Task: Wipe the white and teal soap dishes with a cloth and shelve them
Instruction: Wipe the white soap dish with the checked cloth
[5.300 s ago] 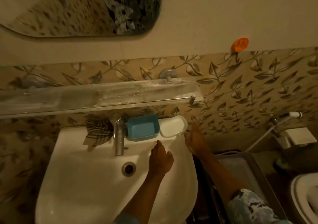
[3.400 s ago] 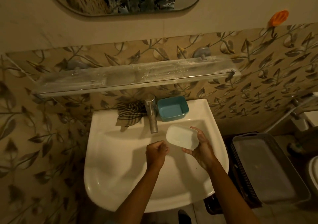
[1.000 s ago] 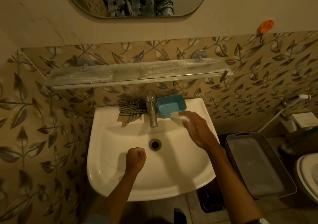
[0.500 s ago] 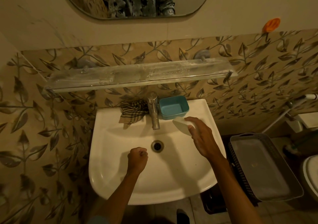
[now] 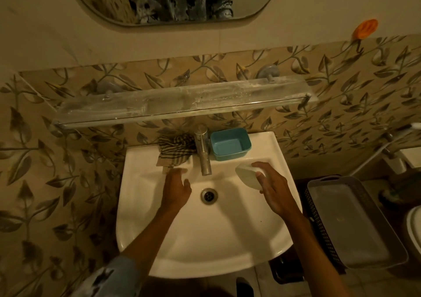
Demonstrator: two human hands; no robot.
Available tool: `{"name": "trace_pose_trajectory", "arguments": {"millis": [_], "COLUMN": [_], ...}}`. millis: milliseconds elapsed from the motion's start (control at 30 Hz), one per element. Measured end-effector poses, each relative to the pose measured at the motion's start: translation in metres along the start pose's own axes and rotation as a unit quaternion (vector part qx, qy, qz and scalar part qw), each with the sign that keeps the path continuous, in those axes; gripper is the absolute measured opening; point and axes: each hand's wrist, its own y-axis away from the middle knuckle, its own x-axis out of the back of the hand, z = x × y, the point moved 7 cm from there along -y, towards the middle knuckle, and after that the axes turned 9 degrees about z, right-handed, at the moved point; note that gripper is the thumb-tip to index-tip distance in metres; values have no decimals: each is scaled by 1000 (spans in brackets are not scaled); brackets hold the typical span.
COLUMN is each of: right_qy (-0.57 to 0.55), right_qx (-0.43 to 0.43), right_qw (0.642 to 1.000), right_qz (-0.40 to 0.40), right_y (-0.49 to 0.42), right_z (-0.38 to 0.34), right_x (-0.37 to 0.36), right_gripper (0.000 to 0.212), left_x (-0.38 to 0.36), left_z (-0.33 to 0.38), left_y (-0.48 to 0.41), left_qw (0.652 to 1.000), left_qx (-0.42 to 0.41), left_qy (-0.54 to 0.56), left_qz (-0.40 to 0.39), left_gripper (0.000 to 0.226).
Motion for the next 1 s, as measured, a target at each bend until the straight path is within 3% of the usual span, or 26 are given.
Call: {"name": "trace_pose_trajectory", "arguments": {"millis": [100, 333, 500, 600, 767, 867, 1000], "right_qy": [-12, -56, -112, -133, -168, -213, -367], "right_qx": [-22, -88, -126, -147, -161, -175, -248], "right_qw": [1000, 994, 985, 978, 969, 957, 891], "right_qz": [-2, 14, 49, 68, 86, 95, 96], "right_y": [5, 20, 22, 19, 15, 13, 18], "right_z": [8, 34, 41, 40, 36, 32, 31], "right_x": [4, 11, 20, 26, 31, 30, 22], "right_gripper": [30, 27, 23, 25, 26, 25, 24], "left_x": [11, 4, -16, -23, -24, -19, 2], "left_z": [25, 45, 22, 13, -6, -15, -29], "left_y": [-42, -102, -112, -113, -117, -109, -85], "left_qw": [995, 958, 942, 937, 962, 990, 997], "left_qx": [-82, -228, -211, -215, -150, -84, 7], "left_qy": [-59, -168, -251, -267, -225, -100, 73], "left_qz": [15, -52, -68, -60, -44, -61, -22], "left_gripper": [43, 68, 89, 86, 55, 48, 37]}}
